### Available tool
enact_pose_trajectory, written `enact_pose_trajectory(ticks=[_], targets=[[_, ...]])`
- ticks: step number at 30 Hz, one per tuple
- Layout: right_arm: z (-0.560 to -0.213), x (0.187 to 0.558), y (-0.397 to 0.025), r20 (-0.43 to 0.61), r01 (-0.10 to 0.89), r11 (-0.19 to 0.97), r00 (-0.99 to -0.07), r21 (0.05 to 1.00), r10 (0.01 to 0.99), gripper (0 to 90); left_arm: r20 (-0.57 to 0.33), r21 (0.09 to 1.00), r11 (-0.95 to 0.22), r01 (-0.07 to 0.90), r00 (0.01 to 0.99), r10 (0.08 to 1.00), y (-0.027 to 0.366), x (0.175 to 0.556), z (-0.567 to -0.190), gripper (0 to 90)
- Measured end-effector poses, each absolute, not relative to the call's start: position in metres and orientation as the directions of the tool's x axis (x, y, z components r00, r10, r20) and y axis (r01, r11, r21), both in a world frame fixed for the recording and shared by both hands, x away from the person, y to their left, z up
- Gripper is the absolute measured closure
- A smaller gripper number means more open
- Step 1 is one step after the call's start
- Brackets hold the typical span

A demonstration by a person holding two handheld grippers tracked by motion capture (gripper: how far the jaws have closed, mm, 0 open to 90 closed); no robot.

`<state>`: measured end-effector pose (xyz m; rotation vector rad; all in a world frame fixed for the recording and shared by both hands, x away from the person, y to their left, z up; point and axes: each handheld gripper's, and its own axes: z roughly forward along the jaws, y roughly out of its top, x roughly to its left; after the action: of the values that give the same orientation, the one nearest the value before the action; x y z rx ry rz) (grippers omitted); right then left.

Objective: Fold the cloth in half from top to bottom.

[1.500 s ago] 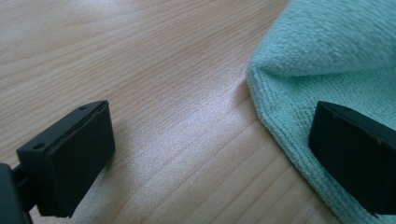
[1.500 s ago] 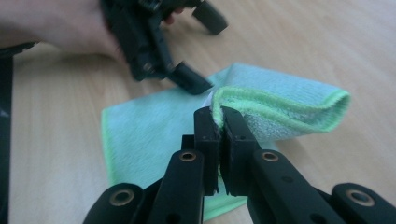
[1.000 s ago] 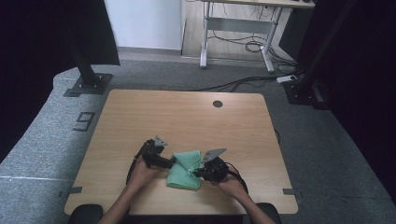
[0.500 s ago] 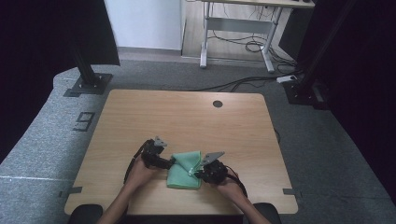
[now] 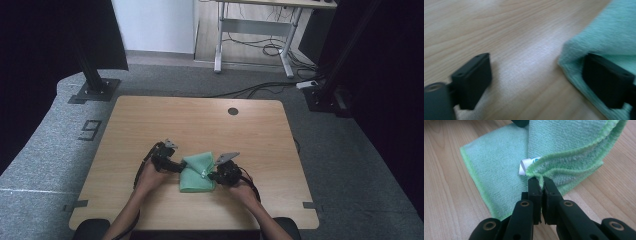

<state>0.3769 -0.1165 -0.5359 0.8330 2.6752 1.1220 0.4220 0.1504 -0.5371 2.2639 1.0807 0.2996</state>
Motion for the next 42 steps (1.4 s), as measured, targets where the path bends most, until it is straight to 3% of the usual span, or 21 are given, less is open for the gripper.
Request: enact_pose_trajectory(ticks=[10,21,27,32,34,42], targets=[[-0.540,0.377,-0.123,0.149,0.469,0.520,-0.828,0.714,0.541,84.6,-0.107,0.635,-0.512,0.579,0.722,0.684,0.143,0.416,-0.503,21.0],[-0.542,0.377,-0.125,0.178,0.488,0.491,-0.816,0.722,0.550,84.5,-0.086,0.646,-0.575,0.502,0.797,0.598,0.087,0.439,-0.481,32.2],[-0.543,0.377,-0.126,0.178,0.486,0.487,-0.817,0.726,0.548,84.4,-0.132,0.643,-0.569,0.514,0.805,0.578,0.061,0.449,-0.481,37.8],[-0.543,0.377,-0.126,0.181,0.487,0.486,-0.817,0.726,0.547,84.4,-0.118,0.627,-0.584,0.516,0.804,0.583,0.046,0.454,-0.481,40.7],[-0.543,0.377,-0.126,0.183,0.488,0.485,-0.816,0.726,0.548,84.4,-0.116,0.614,-0.586,0.529,0.795,0.595,0.044,0.456,-0.481,44.7],[-0.544,0.378,-0.127,0.184,0.486,0.483,-0.818,0.728,0.545,84.2,-0.203,0.548,-0.589,0.594,0.777,0.595,0.047,0.462,-0.487,78.0]])
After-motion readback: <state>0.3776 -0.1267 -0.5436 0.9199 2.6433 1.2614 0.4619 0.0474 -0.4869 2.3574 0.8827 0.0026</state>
